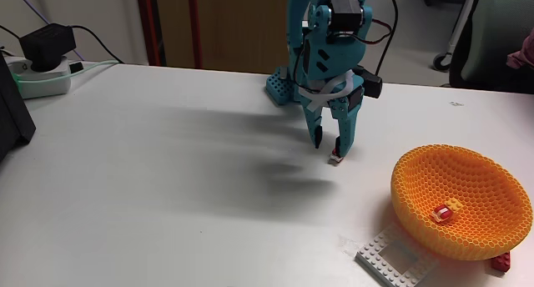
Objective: Pick only small cubed objects and place them into the bowl
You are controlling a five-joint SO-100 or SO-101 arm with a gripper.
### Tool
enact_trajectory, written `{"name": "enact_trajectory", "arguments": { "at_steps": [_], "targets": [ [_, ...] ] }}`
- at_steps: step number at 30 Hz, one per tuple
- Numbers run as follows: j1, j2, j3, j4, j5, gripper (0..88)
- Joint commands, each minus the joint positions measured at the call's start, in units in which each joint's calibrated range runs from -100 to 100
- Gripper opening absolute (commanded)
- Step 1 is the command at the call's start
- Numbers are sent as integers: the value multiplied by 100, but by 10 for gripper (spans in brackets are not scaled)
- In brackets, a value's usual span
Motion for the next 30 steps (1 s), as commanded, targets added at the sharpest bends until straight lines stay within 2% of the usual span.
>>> {"name": "enact_trajectory", "arguments": {
  "at_steps": [1, 5, 9, 19, 30],
  "targets": [
    [9, -114, 150, 96, 73, 210],
    [-112, -29, 207, 165, 44, 224],
    [-401, 245, -197, 235, -327, 233],
    [-662, 1041, -553, -321, -806, 217],
    [-699, 2300, -910, -243, -777, 185]
  ]
}}
